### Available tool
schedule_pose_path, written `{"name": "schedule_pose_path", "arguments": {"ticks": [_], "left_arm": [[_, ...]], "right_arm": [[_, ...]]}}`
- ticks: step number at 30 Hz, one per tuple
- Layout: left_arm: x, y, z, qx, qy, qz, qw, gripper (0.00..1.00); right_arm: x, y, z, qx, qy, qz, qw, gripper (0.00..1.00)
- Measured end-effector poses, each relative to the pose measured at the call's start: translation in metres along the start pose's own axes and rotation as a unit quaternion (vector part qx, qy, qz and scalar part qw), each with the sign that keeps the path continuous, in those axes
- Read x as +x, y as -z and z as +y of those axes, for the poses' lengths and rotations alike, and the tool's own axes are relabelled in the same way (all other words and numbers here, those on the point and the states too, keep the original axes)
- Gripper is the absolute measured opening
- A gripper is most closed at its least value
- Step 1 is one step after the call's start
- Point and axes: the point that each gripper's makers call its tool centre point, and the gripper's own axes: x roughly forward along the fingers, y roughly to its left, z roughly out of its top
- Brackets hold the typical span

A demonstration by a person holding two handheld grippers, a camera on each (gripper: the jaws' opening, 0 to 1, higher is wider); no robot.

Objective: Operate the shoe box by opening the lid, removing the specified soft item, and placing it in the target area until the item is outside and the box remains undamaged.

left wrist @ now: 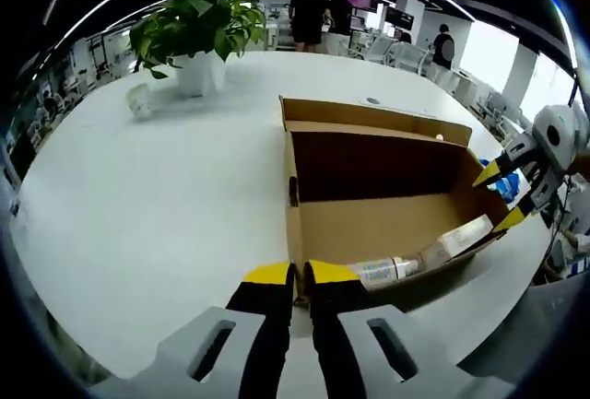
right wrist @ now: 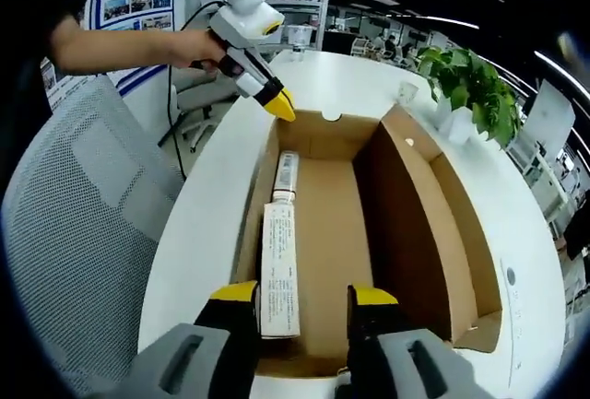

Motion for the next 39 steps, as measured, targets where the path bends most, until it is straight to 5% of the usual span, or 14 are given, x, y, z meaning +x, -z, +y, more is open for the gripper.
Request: {"name": "schedule_pose_path", "arguments": {"ticks": [17, 35, 39], "left_arm": [[-0.001, 0.003, -0.003, -0.006, -0.007, 0.0, 1.0, 0.03], [-0.002, 0.002, -0.003, -0.012, -0.009, -0.004, 0.9999, 0.02], [-0.002, 0.002, -0.003, -0.012, -0.01, -0.003, 0.9999, 0.02]], "right_arm": [[0.007, 0.002, 0.007, 0.018, -0.048, -0.006, 0.9987, 0.27], [0.011, 0.002, 0.006, -0.002, -0.052, 0.011, 0.9986, 0.26], [0.017, 0.002, 0.01, -0.014, -0.054, 0.018, 0.9983, 0.19]]}}
